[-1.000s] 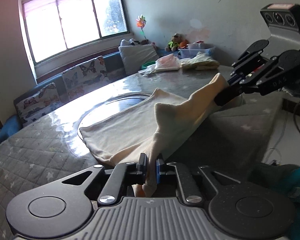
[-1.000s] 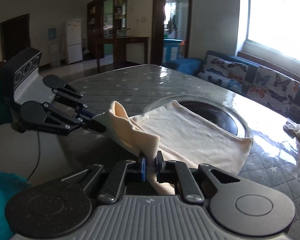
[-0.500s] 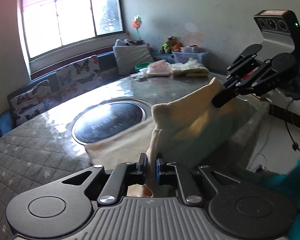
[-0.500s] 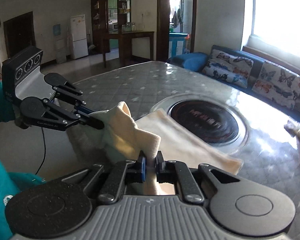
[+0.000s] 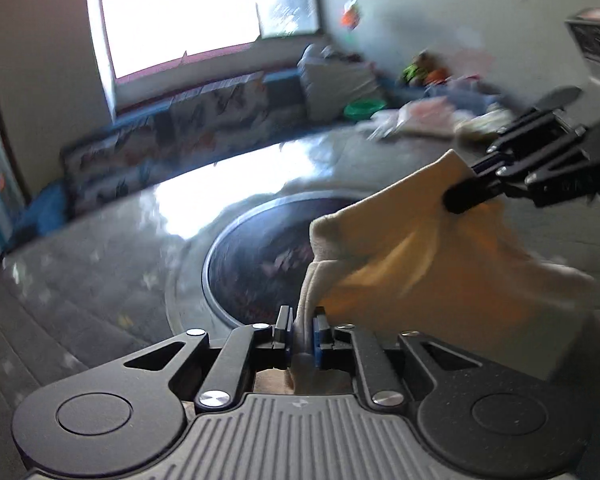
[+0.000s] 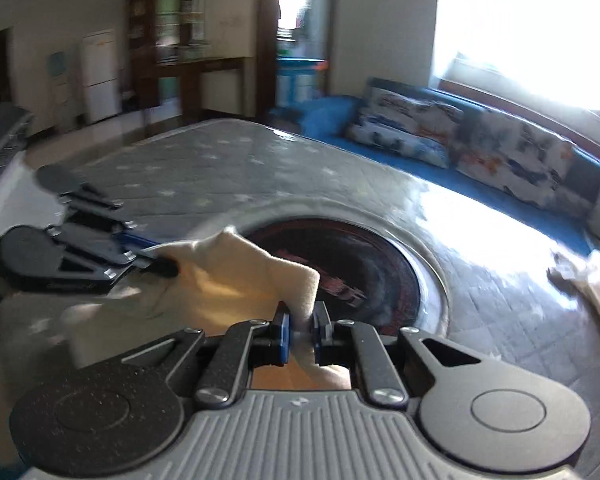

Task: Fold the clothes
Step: 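Lift the hem with both grippers and fold it toward the collar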

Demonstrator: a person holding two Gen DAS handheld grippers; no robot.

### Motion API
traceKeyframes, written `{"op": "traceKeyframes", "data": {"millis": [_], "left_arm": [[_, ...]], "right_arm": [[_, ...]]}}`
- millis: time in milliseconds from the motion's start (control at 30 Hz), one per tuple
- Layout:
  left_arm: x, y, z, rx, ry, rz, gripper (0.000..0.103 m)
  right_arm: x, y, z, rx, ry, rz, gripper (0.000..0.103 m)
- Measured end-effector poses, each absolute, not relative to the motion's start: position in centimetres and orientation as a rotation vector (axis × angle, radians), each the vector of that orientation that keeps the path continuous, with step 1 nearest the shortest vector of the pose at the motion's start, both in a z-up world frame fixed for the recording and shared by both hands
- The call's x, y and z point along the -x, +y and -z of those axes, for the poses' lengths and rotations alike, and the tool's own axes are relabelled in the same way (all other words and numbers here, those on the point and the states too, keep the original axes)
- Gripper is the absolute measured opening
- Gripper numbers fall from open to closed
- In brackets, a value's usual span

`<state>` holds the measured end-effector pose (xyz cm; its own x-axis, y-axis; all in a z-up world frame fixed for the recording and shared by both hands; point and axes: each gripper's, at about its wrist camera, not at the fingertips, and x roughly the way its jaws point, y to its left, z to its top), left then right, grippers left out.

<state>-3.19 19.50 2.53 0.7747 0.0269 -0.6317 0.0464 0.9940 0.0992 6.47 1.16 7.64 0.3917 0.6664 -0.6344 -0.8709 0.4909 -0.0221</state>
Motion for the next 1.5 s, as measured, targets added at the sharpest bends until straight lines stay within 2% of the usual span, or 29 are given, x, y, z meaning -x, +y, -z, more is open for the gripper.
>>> {"op": "traceKeyframes", "data": {"millis": [167, 333, 400, 467, 733, 1000, 1233, 1500], "left_arm": [[1.5, 20.8, -1.4, -0.072, 0.714, -0.041, 0.030], [1.2, 21.9, -1.6, -0.100, 0.721, -0.094, 0.031], [1.0, 22.4, -1.4, -0.088, 0.732, -0.127, 0.031], [1.2, 22.9, -1.6, -0.067, 0.725, -0.165, 0.037], [3.6, 21.2, -3.9, 0.008, 0.677, -0.122, 0.038], [3.7, 18.8, -2.0, -0.020, 0.734, -0.060, 0.038], [3.6, 20.8, -2.7, 0.064, 0.714, -0.059, 0.039], [1.3, 19.4, -2.2, 0.082, 0.729, 0.007, 0.039]], "right_arm": [[-7.8, 1.3, -3.9, 0.290, 0.680, -0.922, 0.020], [-7.1, -1.7, -4.5, 0.258, 0.667, -0.896, 0.029], [-6.7, -3.1, -4.6, 0.246, 0.676, -0.872, 0.029], [-6.3, -4.4, -4.6, 0.223, 0.685, -0.850, 0.029], [-7.6, -7.6, -3.7, 0.103, 0.751, -0.748, 0.029], [-8.2, -6.4, -3.3, 0.126, 0.724, -0.719, 0.027], [-7.8, -5.0, -3.7, 0.199, 0.671, -0.680, 0.027], [-7.8, 0.7, -3.0, 0.172, 0.731, -0.842, 0.027]]}}
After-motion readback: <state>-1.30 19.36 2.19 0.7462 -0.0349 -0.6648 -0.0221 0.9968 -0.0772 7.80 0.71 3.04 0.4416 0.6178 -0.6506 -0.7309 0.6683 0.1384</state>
